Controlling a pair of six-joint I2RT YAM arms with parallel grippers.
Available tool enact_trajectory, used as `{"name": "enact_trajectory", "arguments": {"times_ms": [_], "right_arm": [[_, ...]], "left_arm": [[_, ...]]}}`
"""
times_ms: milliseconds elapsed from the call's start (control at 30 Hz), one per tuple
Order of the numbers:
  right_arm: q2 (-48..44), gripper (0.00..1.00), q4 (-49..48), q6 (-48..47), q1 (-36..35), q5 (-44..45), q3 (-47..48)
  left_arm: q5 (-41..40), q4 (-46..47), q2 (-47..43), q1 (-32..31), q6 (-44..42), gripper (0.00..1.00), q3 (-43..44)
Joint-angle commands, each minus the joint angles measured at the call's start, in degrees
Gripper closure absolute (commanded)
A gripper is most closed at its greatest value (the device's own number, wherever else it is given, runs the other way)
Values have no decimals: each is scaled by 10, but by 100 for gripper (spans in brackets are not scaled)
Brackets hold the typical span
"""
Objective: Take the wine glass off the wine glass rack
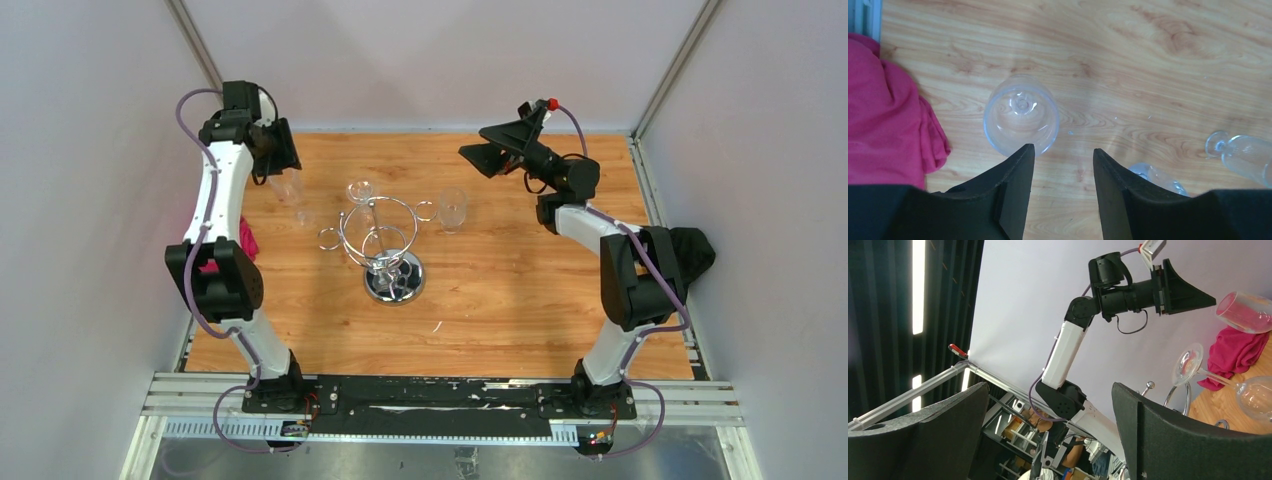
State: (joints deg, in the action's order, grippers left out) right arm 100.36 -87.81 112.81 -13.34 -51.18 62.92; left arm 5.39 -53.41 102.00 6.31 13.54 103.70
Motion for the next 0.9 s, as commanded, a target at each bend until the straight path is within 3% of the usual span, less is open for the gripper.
{"name": "enact_trajectory", "arguments": {"times_ms": [0, 200, 367, 467, 533, 667, 733, 867], "right_arm": [[11, 2, -36, -14, 0, -20, 5], [43, 2, -16, -24, -26, -73, 61], [42, 10, 164, -163, -62, -126, 114], [42, 30, 290, -253, -81, -143, 153], [47, 38, 365, -309, -92, -150, 182], [60, 39, 561, -443, -119, -155, 245], [68, 38, 643, -497, -130, -149, 270], [100, 38, 688, -532, -146, -142, 298]], "left_arm": [[10, -15, -26, 4, 4, 48, 33], [5, -16, -79, 4, 13, 49, 50], [29, 44, -176, 5, 31, 49, 27], [91, 150, -273, 5, 66, 44, -58], [134, 251, -346, 5, 99, 40, -141], [200, 417, -471, 5, 172, 32, -290], [204, 441, -508, 5, 187, 30, -318], [203, 413, -542, 5, 179, 30, -325]]}}
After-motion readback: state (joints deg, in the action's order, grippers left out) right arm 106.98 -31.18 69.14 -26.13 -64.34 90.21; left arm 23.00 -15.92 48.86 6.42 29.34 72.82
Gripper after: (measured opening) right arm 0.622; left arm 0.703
